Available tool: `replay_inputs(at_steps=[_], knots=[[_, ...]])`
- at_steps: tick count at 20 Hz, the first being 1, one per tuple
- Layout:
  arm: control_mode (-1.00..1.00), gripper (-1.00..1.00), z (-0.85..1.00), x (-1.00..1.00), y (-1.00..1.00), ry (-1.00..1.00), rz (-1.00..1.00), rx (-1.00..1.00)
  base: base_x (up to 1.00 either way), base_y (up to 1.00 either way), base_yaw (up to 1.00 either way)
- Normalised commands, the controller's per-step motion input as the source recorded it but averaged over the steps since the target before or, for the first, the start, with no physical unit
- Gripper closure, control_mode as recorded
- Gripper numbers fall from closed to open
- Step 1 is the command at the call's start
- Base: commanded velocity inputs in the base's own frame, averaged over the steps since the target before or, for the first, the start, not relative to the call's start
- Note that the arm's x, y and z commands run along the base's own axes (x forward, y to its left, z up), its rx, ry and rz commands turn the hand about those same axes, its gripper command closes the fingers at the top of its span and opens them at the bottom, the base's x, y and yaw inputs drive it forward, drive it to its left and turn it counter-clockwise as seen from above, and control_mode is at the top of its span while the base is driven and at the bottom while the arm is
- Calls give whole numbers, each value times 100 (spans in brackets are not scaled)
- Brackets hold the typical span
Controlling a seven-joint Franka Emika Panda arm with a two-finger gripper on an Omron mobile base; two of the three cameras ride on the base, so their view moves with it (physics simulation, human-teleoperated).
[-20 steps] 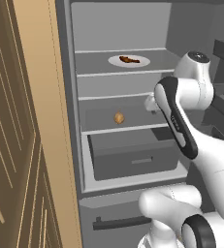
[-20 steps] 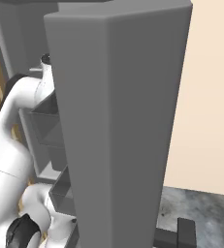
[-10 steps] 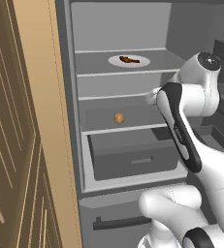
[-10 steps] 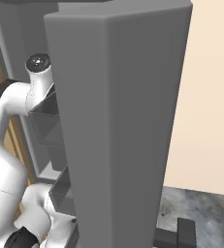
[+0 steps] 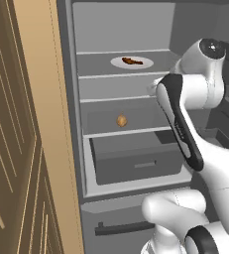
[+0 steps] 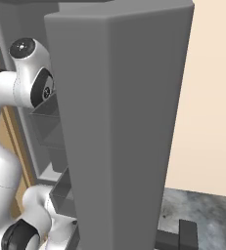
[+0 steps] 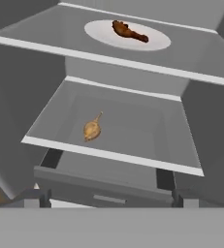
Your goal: Transport the chicken drumstick from the fridge to the microwave and turn on the microwave.
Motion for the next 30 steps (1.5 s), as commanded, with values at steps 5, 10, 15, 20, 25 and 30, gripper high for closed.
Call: replay_inputs(at_steps=[5, 10, 15, 20, 25, 30], knots=[[-100, -100, 48, -5, 2, 0, 0, 0, 0, 0, 0], [-100, -100, 31, -2, 0, 0, 0, 3, 0, 0, 0], [-100, -100, 21, 0, 0, 0, 0, 2, 0, 0, 0], [-100, -100, 29, 0, 0, 0, 0, 3, 0, 0, 0], [-100, -100, 13, 1, 0, 0, 2, 0, 0, 0, 0], [-100, -100, 0, 25, 0, 0, 7, 0, 0, 0, 0]])
